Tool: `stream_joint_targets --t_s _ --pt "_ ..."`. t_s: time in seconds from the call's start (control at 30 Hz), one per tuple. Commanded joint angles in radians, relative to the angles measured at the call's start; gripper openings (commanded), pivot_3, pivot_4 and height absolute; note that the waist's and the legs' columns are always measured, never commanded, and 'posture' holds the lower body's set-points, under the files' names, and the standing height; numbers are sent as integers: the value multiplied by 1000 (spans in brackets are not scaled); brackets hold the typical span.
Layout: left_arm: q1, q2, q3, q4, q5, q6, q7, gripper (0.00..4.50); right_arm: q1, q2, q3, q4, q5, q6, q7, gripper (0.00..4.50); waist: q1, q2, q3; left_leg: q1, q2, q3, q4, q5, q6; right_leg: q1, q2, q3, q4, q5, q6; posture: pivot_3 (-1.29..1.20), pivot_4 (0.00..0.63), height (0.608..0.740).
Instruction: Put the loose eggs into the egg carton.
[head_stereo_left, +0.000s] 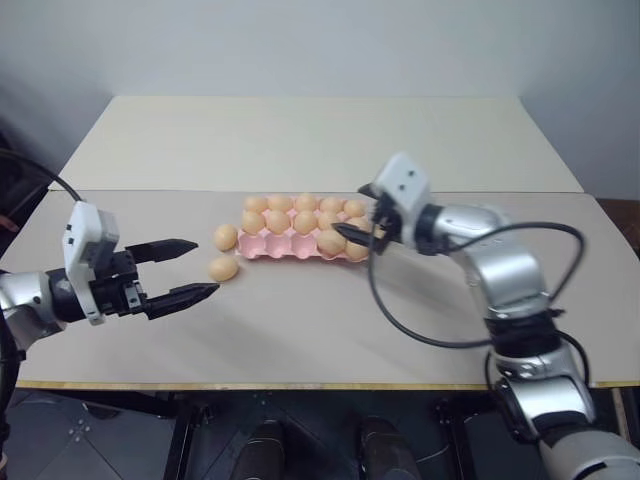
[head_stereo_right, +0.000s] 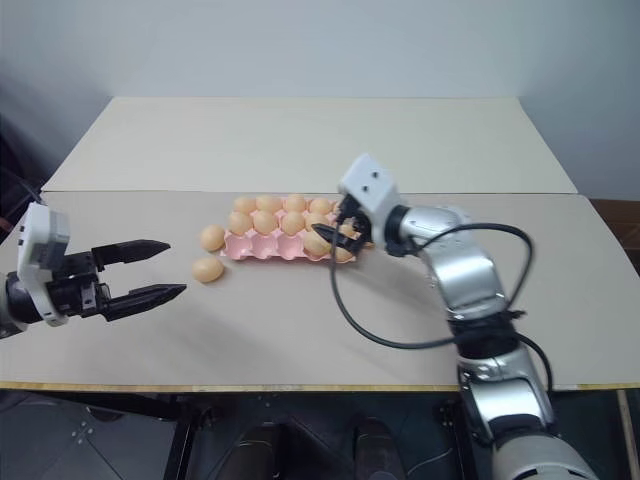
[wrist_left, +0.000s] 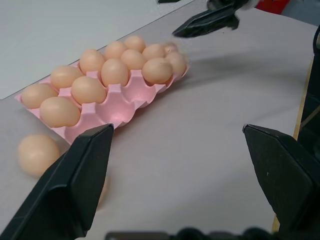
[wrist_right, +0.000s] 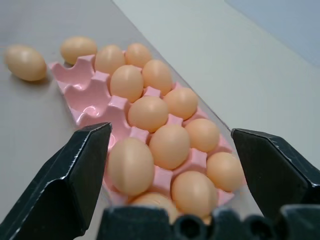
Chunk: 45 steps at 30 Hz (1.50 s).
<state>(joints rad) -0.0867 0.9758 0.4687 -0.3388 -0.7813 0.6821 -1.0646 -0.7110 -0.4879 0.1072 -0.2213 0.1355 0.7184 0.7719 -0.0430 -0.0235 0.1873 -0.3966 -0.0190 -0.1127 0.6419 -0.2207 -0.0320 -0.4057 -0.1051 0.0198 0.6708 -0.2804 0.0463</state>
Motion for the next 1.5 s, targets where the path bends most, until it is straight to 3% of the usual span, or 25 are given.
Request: stream_joint_targets --t_s 0.03,0.27,0.5,0.7,0.83,1.0,1.43,1.5 --pt "-26 29 26 45 23 -39 -23 4500 73 -106 -138 -171 102 65 58 4470 3 0 0 0 0 0 0 0 0 0 0 0 0 0 0 0 150 740" --pt "6 31 68 112 43 -87 -82 4500 339 -311 -393 -274 265 31 200 4470 -3 0 0 0 0 1 0 -1 1 1 0 0 -1 0 0 0 150 740" --pt "58 27 127 129 38 -102 -118 4500 541 -382 -536 -311 355 -23 270 4470 0 0 0 2 1 2 0 -1 1 3 0 1 -1 0 0 0 150 740" --pt "53 17 113 113 42 -103 -107 4500 451 -367 -419 -243 325 -55 211 4470 -5 0 0 4 1 3 0 -1 2 4 0 1 -2 0 0 0 150 740" --pt "36 12 90 95 47 -111 -97 4500 308 -307 -197 -30 151 -143 112 4470 -4 -1 0 4 1 3 0 -1 2 4 0 1 -2 0 0 0 150 740" --pt "32 8 93 66 28 -102 -84 4500 161 -206 -38 271 14 -331 84 4470 -3 -1 0 1 1 3 0 -1 1 1 0 2 -2 0 0 0 150 740" --pt "64 -2 123 10 1 -85 -46 4500 -77 15 70 782 -167 -595 -49 4470 -6 -1 0 2 1 3 0 -1 1 1 0 2 -1 0 0 0 150 740" --pt "69 0 126 5 -1 -84 -45 4500 -84 32 54 801 -158 -618 -54 4083 -6 -1 0 2 1 3 0 -1 1 1 0 2 -1 0 0 0 150 740"
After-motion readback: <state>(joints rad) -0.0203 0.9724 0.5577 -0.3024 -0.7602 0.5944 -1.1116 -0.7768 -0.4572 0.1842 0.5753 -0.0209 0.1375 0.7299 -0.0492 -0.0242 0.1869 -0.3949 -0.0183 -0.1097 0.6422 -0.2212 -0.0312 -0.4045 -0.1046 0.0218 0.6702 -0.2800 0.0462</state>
